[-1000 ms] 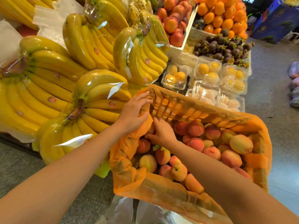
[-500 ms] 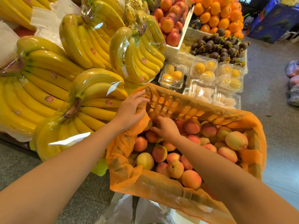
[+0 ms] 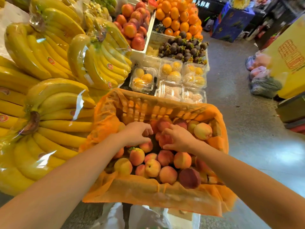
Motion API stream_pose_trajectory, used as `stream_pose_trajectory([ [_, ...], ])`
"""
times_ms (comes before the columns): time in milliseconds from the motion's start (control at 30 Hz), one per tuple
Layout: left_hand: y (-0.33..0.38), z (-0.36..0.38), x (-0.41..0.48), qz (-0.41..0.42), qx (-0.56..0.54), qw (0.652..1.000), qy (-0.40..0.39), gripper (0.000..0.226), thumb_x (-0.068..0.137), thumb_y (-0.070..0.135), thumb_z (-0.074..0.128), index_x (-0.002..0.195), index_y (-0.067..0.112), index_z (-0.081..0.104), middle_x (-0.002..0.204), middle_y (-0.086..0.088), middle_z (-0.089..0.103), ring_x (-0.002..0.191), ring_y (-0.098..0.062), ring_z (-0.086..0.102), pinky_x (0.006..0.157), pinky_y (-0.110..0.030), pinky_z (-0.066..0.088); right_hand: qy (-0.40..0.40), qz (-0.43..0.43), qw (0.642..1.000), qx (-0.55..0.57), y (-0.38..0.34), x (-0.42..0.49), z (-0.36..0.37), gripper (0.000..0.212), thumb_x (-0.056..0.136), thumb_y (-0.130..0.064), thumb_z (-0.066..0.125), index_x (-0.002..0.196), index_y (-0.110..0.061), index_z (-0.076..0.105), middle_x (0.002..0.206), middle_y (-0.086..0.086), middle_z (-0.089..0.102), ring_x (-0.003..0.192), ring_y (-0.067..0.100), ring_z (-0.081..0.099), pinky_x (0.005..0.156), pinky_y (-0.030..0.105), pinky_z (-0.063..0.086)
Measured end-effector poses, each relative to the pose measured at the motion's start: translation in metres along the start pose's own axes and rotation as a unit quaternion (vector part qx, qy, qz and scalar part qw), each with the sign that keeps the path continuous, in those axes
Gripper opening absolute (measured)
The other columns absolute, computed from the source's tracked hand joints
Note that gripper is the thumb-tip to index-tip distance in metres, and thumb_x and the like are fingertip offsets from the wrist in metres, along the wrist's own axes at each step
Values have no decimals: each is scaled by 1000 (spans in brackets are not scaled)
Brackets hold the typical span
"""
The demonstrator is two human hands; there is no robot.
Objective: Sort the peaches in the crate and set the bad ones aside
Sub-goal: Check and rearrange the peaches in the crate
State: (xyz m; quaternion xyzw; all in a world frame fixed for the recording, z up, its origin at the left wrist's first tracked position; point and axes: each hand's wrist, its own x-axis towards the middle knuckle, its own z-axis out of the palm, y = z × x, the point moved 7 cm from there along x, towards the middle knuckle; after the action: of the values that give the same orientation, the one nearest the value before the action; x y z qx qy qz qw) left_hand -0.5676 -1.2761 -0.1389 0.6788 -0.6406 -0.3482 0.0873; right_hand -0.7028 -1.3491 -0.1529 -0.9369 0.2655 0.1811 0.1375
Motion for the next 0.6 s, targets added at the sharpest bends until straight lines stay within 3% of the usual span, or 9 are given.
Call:
stream_pose_trajectory([
  [100, 11, 41, -3, 8, -12, 990, -142, 38, 79, 37, 73, 114, 27, 63, 111, 6, 65, 99, -13, 60, 86, -36, 52, -14, -7, 999, -36, -2, -5, 3, 61, 84, -45, 67, 135, -21, 44, 127, 9, 47, 110, 29, 49, 86, 41, 45],
  [200, 23, 69, -7, 13, 26, 977, -213, 52, 77, 43, 75, 123, 26, 57, 116, 4, 62, 103, -17, 58, 88, -37, 52, -16, 4, 999, -47, -4, -5, 5, 65, 85, -44, 67, 140, -24, 39, 129, 9, 47, 113, 29, 50, 86, 39, 44],
  [367, 31, 87, -7, 28, 74, 974, -212, 67, 76, 45, 75, 132, 17, 49, 125, -3, 58, 107, -23, 56, 86, -35, 50, 4, 20, 997, -78, -5, 1, 9, 66, 83, -40, 70, 138, -20, 39, 123, 12, 49, 101, 32, 59, 68, 34, 38],
  [500, 32, 90, -11, 38, 90, 978, -187, 66, 75, 44, 76, 128, 16, 49, 117, -5, 60, 100, -24, 56, 82, -39, 51, 8, 21, 999, -42, 0, 3, 9, 64, 79, -41, 73, 131, -20, 44, 118, 12, 50, 98, 33, 58, 70, 36, 43],
  [600, 34, 90, -13, 46, 105, 977, -181, 60, 77, 43, 75, 124, 14, 50, 115, -6, 57, 99, -24, 53, 78, -35, 47, 17, 38, 999, 21, 9, 0, 7, 65, 76, -45, 75, 128, -23, 45, 111, 9, 50, 95, 34, 57, 73, 38, 46],
])
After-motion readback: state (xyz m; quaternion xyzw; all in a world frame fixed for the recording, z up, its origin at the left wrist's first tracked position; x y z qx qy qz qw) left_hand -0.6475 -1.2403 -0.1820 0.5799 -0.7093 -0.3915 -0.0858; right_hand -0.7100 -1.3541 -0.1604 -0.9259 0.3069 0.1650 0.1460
